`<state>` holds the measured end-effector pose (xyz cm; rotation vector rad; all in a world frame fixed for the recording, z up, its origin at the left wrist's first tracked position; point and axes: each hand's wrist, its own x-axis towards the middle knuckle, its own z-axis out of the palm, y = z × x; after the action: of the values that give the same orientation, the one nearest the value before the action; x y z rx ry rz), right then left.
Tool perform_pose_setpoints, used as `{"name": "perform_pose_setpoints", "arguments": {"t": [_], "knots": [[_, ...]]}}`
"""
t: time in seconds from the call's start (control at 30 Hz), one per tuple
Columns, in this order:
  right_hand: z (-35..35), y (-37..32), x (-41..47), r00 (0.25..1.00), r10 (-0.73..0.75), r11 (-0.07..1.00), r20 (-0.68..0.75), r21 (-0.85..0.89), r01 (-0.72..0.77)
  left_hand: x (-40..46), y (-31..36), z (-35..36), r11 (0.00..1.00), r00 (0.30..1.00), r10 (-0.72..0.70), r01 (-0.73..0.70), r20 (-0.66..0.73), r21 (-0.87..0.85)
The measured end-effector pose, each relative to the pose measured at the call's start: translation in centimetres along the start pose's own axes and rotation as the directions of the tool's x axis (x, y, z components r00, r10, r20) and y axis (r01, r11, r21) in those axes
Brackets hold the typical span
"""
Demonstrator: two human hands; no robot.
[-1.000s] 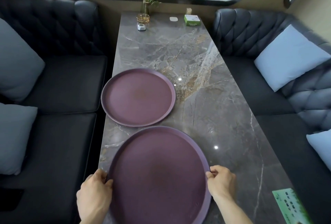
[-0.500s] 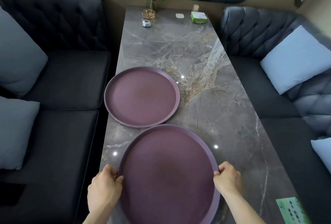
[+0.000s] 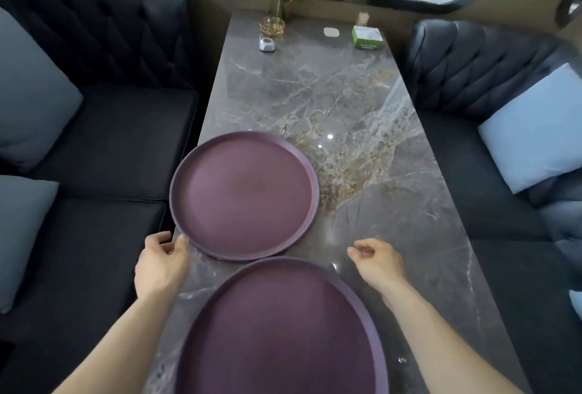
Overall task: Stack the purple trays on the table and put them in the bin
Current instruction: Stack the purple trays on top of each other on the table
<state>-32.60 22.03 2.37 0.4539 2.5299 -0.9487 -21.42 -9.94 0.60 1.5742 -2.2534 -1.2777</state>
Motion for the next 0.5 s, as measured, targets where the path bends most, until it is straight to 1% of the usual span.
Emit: {"name": "perform_pose_setpoints", "arguments": {"t": [0.13,0.23,0.3,0.37,0.43,0.5], "knots": [[1.5,-3.4,4.1,0.998,-0.048,0.997,0.033,0.063,0.046,3.6,2.0,1.5,0.996,0.998,-0.066,0.066,-0.006,-0.064],[2.7,-5.6,6.4,0.997,-0.073,0.991,0.027,0.113,0.070,5.7,2.9,2.4,0.979,0.992,-0.124,0.125,0.020,-0.161],[3.5,-6.8,7.7,0.992,-0.116,0.982,0.049,0.154,0.107,6.7,3.6,2.9,0.958,0.989,-0.135,0.145,0.060,-0.247],[4.3,-7.9,8.7,0.981,-0.157,0.968,0.114,0.213,0.130,7.4,4.1,3.4,0.929,0.987,-0.122,0.151,0.106,-0.339],[4.8,-9.0,9.3,0.966,-0.146,0.946,0.213,0.315,0.074,7.7,4.4,4.0,0.892,0.983,-0.109,0.164,0.150,-0.422],[5.1,-9.9,9.5,0.939,-0.141,0.908,0.313,0.420,-0.004,7.8,4.6,4.5,0.869,0.980,-0.111,0.177,0.167,-0.462]]}}
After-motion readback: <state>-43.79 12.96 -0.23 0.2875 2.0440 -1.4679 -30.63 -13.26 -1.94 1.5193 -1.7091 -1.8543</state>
